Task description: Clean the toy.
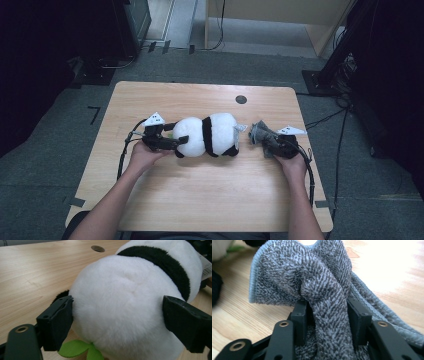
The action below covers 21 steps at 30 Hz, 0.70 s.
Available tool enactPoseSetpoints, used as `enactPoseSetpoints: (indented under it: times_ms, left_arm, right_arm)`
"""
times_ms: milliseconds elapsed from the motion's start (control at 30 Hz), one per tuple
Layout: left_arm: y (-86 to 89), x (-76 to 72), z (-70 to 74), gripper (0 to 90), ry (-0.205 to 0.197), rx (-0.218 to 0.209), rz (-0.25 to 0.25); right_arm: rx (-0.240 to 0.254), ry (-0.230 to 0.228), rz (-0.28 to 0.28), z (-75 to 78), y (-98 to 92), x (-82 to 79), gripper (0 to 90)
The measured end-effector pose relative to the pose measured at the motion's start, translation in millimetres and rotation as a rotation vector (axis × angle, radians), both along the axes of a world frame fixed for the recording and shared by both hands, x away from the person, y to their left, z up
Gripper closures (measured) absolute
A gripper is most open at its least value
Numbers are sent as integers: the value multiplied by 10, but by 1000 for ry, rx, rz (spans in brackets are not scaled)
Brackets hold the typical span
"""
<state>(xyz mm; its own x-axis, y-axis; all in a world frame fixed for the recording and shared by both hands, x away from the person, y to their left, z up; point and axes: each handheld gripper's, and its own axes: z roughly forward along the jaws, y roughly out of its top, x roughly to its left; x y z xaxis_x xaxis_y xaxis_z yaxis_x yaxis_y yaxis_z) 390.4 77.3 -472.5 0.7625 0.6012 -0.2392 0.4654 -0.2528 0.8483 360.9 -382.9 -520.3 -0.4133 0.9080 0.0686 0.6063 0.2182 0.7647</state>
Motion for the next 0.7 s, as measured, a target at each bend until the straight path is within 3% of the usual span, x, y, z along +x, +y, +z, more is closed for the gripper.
enactPoseSetpoints:
  times_ms: [67, 133, 300, 400, 500, 567, 633, 700]
  left_arm:
    - [-11, -13, 11, 141, -13, 13, 0]
    - [-10, -23, 23, 167, -22, 18, -2]
    - [18, -34, 73, 198, -2, -11, 7]
    - [19, -85, 136, 236, -21, -12, -1]
    - [24, -124, 141, 218, 4, -3, -20]
    - [30, -146, 97, 197, -10, -2, -17]
    - [-4, -142, 20, 178, -23, 33, 11]
    - [-8, -114, -47, 115, 8, 13, -2]
  right_arm:
    - [4, 13, -17, 13, 6, 6, 589]
    - [41, 27, -36, 14, -11, 13, 589]
    - [29, 26, -28, 17, -8, 13, 590]
    - [25, 25, -27, 17, -4, 13, 585]
    - [25, 24, -25, 16, -4, 12, 579]
    - [27, 25, -23, 17, -4, 12, 570]
    - [31, 26, -23, 17, -2, 13, 553]
    - [26, 27, -22, 19, 5, 13, 550]
